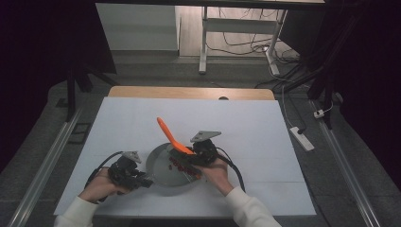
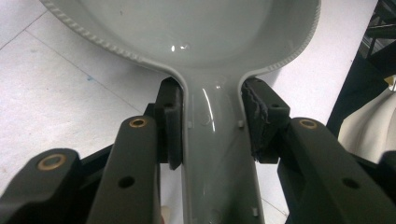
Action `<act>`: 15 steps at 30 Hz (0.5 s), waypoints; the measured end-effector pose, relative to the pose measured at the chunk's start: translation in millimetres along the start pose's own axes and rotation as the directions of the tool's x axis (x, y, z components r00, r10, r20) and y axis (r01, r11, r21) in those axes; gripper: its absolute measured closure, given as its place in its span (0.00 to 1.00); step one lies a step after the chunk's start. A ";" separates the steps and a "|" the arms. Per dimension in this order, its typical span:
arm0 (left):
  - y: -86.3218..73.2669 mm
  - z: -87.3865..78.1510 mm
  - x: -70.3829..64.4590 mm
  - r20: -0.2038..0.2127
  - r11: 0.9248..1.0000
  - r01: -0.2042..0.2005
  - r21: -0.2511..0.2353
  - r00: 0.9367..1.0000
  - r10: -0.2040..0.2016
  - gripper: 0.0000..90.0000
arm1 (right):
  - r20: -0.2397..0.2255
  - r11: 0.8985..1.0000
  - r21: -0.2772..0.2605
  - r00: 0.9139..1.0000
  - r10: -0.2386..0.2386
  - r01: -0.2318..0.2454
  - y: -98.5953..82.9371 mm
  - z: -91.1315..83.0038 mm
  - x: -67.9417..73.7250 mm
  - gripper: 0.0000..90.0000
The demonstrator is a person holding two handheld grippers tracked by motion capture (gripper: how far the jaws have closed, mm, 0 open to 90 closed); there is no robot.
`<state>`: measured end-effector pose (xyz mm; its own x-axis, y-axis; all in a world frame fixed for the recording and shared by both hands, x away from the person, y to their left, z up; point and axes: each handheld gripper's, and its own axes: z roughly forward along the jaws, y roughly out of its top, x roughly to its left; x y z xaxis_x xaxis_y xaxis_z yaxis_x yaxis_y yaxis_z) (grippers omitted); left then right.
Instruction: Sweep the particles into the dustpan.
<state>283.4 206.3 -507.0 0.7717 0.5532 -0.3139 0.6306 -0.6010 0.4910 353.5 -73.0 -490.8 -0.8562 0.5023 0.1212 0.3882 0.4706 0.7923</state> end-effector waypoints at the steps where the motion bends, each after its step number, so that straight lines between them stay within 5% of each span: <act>1: -0.1 0.1 0.1 0.000 1.000 0.000 -0.001 1.000 0.000 0.68 | -0.001 1.000 -0.007 1.000 -0.005 0.005 1.0 -0.8 1.4 0.78; 15: -7.0 -2.0 3.7 0.013 1.000 -0.008 -0.014 1.000 0.008 0.68 | 0.125 0.998 -0.065 0.992 0.019 -0.011 1.5 -35.2 -25.3 0.78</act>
<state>281.7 213.7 -510.0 0.7779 0.5404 -0.3206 0.6231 -0.5974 0.5049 363.7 -110.6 -471.6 -0.7990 0.5983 0.0604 0.3747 0.4168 0.8281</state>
